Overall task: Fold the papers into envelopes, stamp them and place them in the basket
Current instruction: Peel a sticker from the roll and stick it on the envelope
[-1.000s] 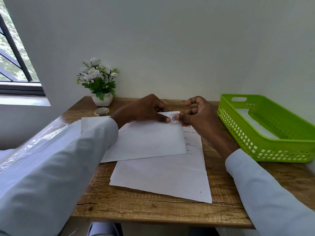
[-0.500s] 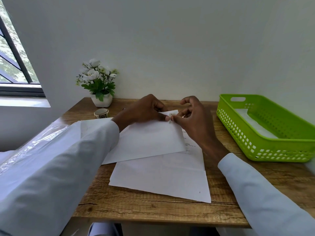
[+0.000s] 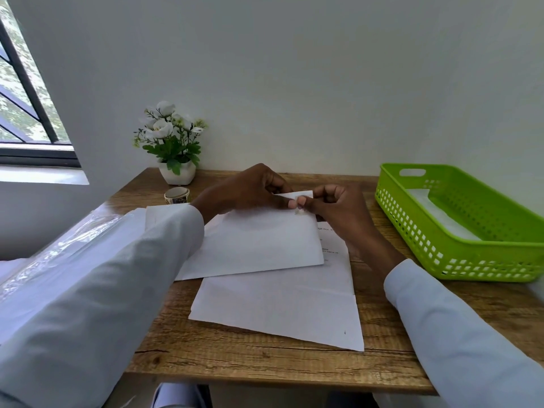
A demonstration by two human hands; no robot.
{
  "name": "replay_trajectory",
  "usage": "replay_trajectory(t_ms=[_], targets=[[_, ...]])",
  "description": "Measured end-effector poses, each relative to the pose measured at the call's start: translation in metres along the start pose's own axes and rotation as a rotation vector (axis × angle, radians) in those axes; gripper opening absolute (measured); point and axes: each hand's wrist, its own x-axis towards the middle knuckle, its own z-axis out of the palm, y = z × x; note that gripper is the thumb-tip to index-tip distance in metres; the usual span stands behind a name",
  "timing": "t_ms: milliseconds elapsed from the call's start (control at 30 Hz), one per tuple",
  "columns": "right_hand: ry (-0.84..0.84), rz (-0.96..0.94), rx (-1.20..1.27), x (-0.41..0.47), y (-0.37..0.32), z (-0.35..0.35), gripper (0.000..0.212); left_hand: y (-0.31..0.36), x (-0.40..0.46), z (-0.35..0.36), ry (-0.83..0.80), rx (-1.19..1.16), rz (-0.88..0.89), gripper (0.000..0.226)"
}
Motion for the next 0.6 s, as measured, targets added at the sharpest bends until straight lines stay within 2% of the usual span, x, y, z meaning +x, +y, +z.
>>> replay_trajectory(t_ms=[67, 233, 300, 400, 600], targets=[[-0.011, 0.021, 0.045, 0.000, 0.000, -0.001, 0.016, 0.002, 0.001, 0.002, 0.020, -0.001, -0.005, 0.031], [-0.028, 0.058, 0.124, 0.002, -0.001, -0.002, 0.010, 0.002, 0.007, 0.006, 0.087, -0.020, 0.043, 0.020], [-0.053, 0.067, 0.144, 0.000, -0.001, -0.003, 0.014, 0.003, 0.010, 0.007, 0.113, 0.005, 0.048, 0.017], [-0.078, 0.087, 0.125, -0.002, -0.001, -0.003, 0.025, 0.001, 0.014, 0.009, 0.193, 0.060, 0.067, 0.018], [-0.059, 0.075, 0.085, -0.004, -0.008, -0.005, 0.022, 0.007, 0.017, 0.011, 0.210, 0.088, 0.080, 0.022]])
